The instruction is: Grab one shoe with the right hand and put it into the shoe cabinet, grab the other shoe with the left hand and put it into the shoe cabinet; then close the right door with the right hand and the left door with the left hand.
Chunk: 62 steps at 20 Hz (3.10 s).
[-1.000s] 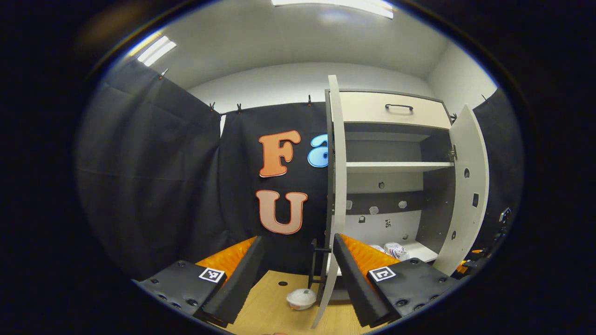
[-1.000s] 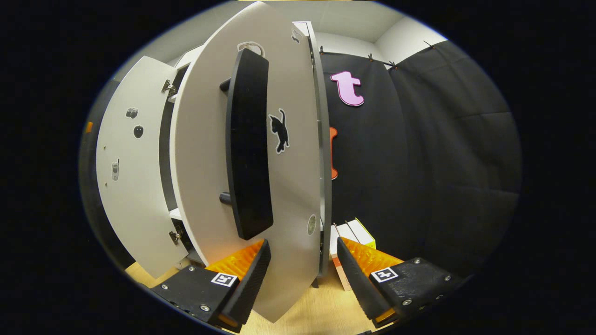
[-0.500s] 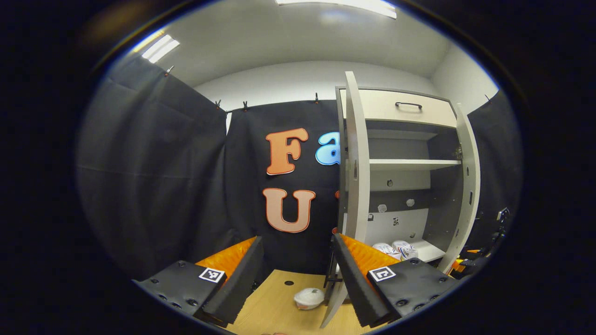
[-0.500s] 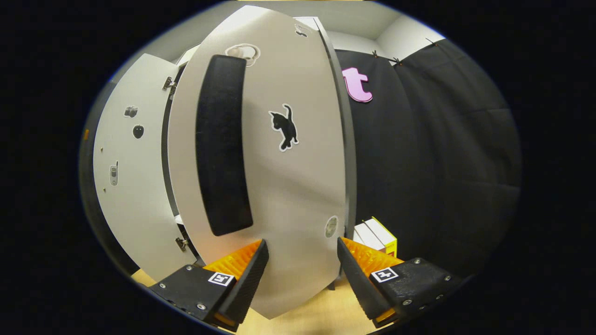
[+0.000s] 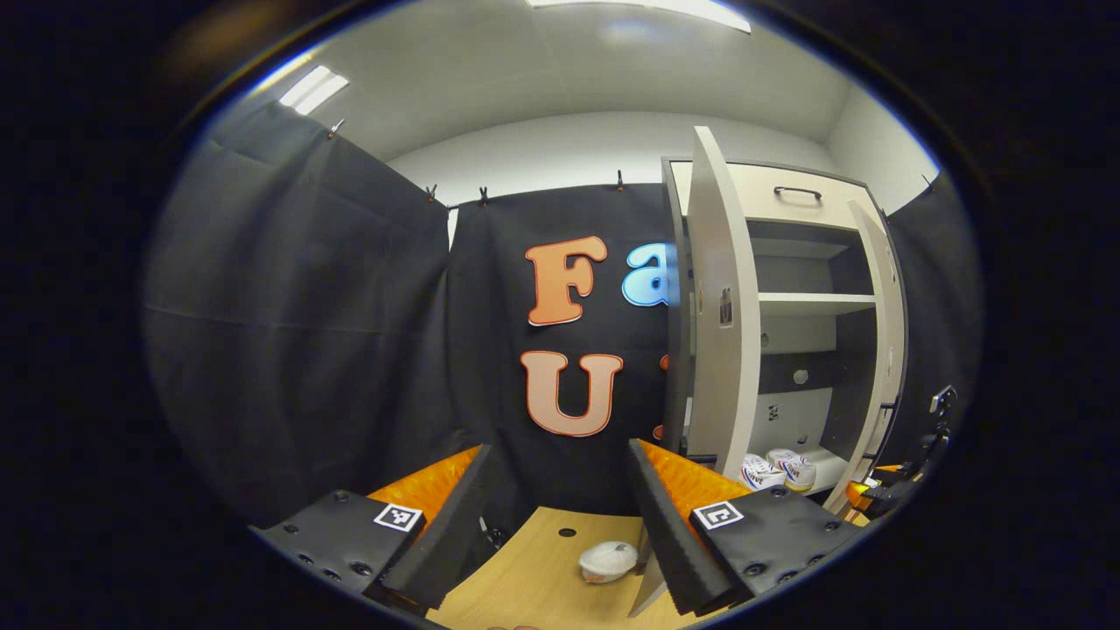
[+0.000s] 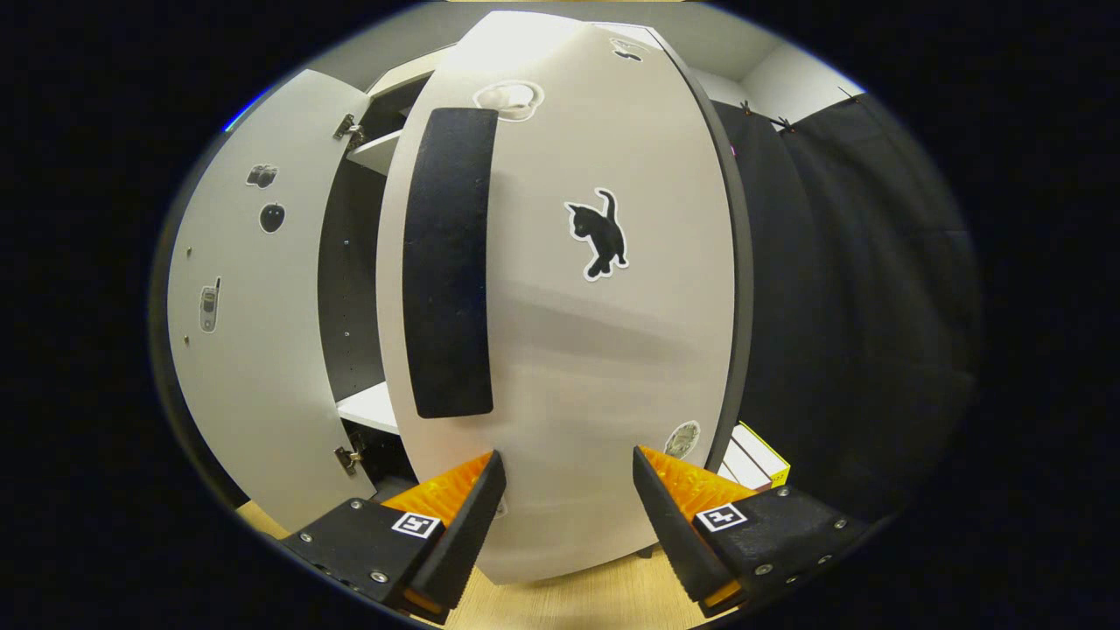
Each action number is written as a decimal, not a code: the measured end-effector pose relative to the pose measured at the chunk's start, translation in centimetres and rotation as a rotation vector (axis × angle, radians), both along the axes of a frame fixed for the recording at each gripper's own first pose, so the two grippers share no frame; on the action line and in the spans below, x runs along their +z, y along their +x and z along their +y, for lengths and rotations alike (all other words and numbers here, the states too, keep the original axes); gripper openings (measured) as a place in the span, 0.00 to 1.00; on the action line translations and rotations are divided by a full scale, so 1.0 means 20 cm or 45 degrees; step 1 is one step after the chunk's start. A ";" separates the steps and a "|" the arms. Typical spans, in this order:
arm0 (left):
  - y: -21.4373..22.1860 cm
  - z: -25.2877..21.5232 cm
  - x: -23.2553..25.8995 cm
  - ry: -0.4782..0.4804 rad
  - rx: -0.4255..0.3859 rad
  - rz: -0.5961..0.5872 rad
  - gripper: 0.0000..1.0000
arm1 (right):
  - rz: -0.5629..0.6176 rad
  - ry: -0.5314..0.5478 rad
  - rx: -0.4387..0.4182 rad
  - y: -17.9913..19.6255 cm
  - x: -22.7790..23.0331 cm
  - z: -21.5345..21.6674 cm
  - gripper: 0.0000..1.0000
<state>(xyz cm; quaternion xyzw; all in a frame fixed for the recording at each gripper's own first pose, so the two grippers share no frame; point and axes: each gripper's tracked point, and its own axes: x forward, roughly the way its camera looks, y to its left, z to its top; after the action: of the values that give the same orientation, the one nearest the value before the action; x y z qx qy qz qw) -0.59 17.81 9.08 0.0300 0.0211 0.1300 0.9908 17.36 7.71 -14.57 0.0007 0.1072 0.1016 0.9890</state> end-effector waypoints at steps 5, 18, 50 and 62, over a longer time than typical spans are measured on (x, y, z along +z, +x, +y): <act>0.03 0.08 -0.10 -0.033 -0.007 0.035 0.95 | 0.005 -0.027 -0.015 0.10 -0.01 0.06 0.91; 0.11 0.19 -0.23 -0.014 -0.053 0.059 0.96 | 0.015 -0.095 -0.100 0.18 -0.01 0.13 0.91; 0.30 -0.43 -1.10 -0.135 -0.527 0.346 0.95 | 0.012 -0.098 -0.290 -0.28 0.09 -0.27 0.93; 0.52 -0.95 -1.18 -0.210 -0.661 0.301 0.95 | -0.004 -0.076 -0.397 -0.50 0.16 -0.65 0.92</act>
<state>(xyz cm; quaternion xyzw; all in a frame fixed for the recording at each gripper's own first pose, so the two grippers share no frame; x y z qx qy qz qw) 9.79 -1.28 -14.51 -0.0313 0.1385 -0.1344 0.9807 7.40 -5.35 -11.33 -0.0123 0.1071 -0.0567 0.9926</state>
